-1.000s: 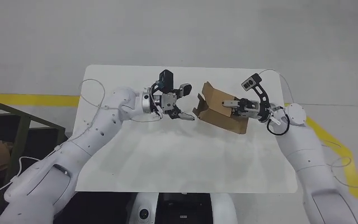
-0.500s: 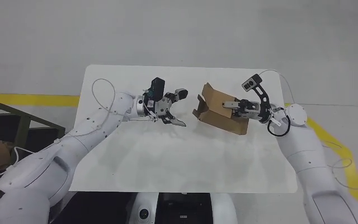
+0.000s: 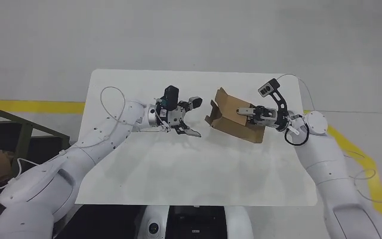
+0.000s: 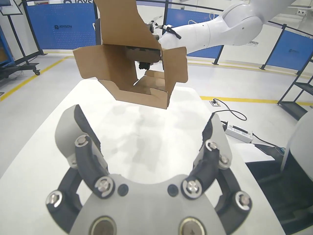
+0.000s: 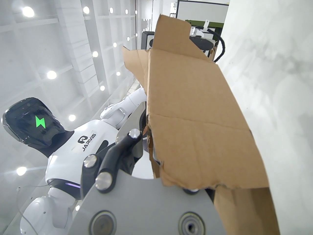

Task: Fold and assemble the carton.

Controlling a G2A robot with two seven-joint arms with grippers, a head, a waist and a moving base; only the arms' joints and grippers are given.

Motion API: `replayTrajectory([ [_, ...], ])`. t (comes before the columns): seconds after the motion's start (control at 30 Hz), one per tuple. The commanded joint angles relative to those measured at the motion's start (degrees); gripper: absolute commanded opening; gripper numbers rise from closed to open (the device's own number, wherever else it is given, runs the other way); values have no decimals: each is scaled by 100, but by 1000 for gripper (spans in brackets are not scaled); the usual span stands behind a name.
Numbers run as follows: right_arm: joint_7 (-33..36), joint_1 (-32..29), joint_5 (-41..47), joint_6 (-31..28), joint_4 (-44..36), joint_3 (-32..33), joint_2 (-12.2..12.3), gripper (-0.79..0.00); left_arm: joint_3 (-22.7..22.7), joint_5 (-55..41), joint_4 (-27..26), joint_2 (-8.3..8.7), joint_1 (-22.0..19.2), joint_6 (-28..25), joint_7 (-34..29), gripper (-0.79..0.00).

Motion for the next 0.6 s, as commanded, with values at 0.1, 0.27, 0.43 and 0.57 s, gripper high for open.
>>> replayTrajectory([
  [0.1,-245,-156,-267,89,-329,54,40,-785,-97,-150,-264,17,102,-140,-545,0],
  [0.27,-297,-225,-312,130,-445,112,63,-785,-129,-38,-532,47,210,-140,-580,0],
  [0.43,-304,-256,-301,153,-483,134,70,-785,-131,82,-661,51,278,-140,-549,0],
  [0.57,-285,-256,-289,160,-485,133,70,-785,-78,83,-687,41,271,-140,-515,0],
])
